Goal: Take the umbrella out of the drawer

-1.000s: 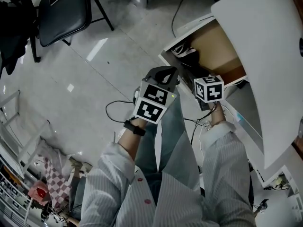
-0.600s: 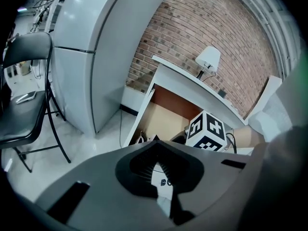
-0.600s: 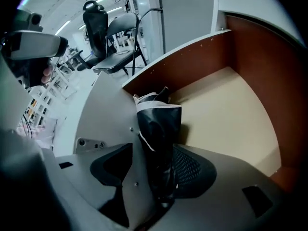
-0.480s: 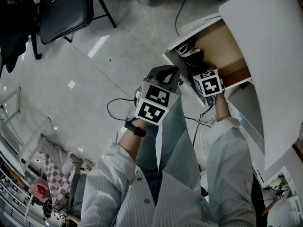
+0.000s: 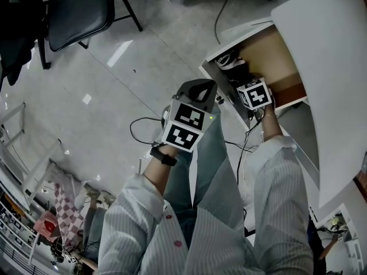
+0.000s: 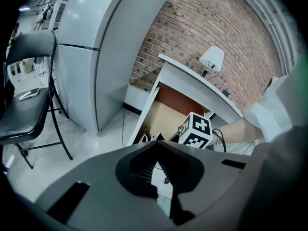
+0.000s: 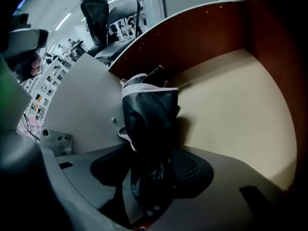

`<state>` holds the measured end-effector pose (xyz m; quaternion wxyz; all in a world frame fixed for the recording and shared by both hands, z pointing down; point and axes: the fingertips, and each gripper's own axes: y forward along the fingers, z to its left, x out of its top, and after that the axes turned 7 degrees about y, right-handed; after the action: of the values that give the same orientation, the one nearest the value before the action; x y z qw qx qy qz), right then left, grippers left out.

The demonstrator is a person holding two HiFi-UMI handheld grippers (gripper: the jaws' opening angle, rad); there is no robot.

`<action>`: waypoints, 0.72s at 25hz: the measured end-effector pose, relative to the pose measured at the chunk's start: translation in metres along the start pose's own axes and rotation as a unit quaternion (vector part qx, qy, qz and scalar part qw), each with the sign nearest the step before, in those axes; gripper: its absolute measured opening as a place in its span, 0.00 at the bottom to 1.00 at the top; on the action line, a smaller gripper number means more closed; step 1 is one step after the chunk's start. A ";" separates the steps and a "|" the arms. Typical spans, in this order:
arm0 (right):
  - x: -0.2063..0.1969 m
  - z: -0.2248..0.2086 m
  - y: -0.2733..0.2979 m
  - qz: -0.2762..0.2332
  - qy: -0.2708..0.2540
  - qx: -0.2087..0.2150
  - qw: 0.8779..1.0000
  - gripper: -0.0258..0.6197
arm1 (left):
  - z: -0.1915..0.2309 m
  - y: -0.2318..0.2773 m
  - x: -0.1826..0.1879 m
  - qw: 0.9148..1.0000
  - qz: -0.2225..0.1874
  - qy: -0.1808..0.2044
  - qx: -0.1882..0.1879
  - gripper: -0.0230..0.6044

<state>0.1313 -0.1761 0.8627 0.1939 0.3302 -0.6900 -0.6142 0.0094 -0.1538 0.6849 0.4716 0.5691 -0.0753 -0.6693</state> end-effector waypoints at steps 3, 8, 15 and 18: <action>-0.006 -0.002 0.002 0.004 0.024 0.025 0.999 0.44 | -0.005 0.004 0.001 1.000 0.001 0.000 -0.003 0.05; -0.005 0.003 0.000 0.009 0.032 0.055 0.998 0.38 | -0.012 0.011 0.001 1.000 0.005 0.002 -0.010 0.05; -0.001 0.006 0.003 0.018 0.018 0.040 0.999 0.35 | -0.009 0.017 -0.002 1.000 0.011 -0.002 -0.009 0.05; -0.006 0.005 0.000 0.016 0.014 0.028 0.999 0.34 | -0.013 0.016 0.002 1.000 0.007 -0.011 -0.004 0.05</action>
<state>0.1325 -0.1686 0.8631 0.2037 0.3327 -0.7095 -0.5869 0.0287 -0.1581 0.6891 0.4781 0.5591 -0.0817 -0.6724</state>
